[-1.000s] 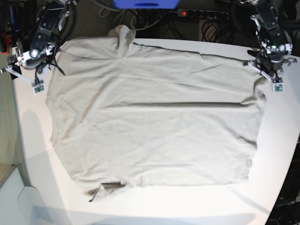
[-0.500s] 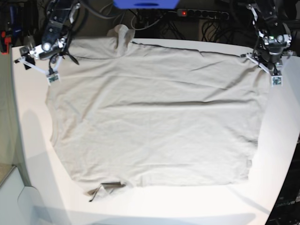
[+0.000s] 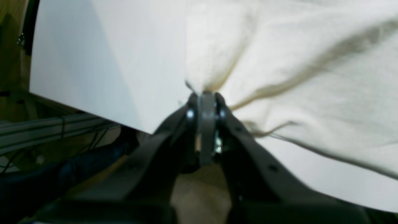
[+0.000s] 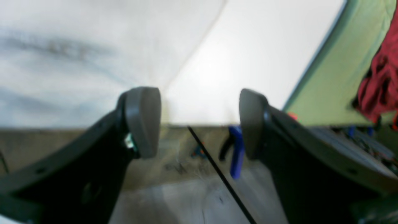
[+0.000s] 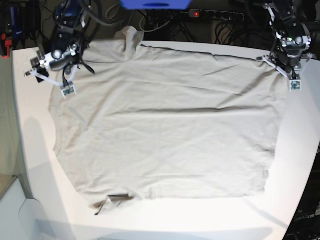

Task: Layout the t-shirt on the table in an organized manner, then fold the t-shirt properly
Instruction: 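Regrasp the shirt shoulder edge with the right gripper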

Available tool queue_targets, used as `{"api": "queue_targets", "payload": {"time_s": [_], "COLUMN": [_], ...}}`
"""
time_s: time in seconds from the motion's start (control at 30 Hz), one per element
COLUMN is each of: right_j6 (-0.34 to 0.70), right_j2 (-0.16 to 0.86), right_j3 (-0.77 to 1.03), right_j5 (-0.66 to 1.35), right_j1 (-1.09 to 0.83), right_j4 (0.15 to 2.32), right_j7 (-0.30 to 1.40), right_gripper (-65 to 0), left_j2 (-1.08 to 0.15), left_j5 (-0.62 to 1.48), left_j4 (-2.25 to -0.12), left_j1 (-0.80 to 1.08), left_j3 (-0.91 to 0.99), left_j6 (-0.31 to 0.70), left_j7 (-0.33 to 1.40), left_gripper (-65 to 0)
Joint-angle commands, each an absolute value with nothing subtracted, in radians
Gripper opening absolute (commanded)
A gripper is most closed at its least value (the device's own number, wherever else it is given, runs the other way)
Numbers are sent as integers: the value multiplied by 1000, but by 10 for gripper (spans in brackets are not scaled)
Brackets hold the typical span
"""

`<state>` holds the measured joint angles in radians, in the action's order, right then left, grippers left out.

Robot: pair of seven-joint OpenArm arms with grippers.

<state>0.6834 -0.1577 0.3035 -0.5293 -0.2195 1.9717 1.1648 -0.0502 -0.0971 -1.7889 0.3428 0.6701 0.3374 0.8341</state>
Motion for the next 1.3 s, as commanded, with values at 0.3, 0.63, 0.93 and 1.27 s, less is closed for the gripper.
{"api": "queue_targets", "payload": {"time_s": [0.3, 0.63, 0.93, 1.27], "right_j6": [698, 698, 698, 698], "right_j2": [-157, -157, -85, -39], "right_j3": [308, 344, 420, 420], "right_j5": [-522, -524, -526, -527], "right_j1": [-173, -130, -2, 74], "right_j4": [1900, 1767, 1650, 1644], "right_j7": [1156, 1070, 1070, 1070], "right_gripper": [-266, -266, -266, -265], "left_j2": [-61, -61, -61, -47], "left_j5": [-99, -99, -99, -99], "left_j4": [-1805, -1805, -1805, -1805], "left_j1": [344, 344, 343, 340], "left_j3": [673, 673, 673, 657], "left_j6": [334, 334, 334, 334], "left_j7": [819, 819, 820, 820], "left_gripper": [-646, -646, -646, -646]}}
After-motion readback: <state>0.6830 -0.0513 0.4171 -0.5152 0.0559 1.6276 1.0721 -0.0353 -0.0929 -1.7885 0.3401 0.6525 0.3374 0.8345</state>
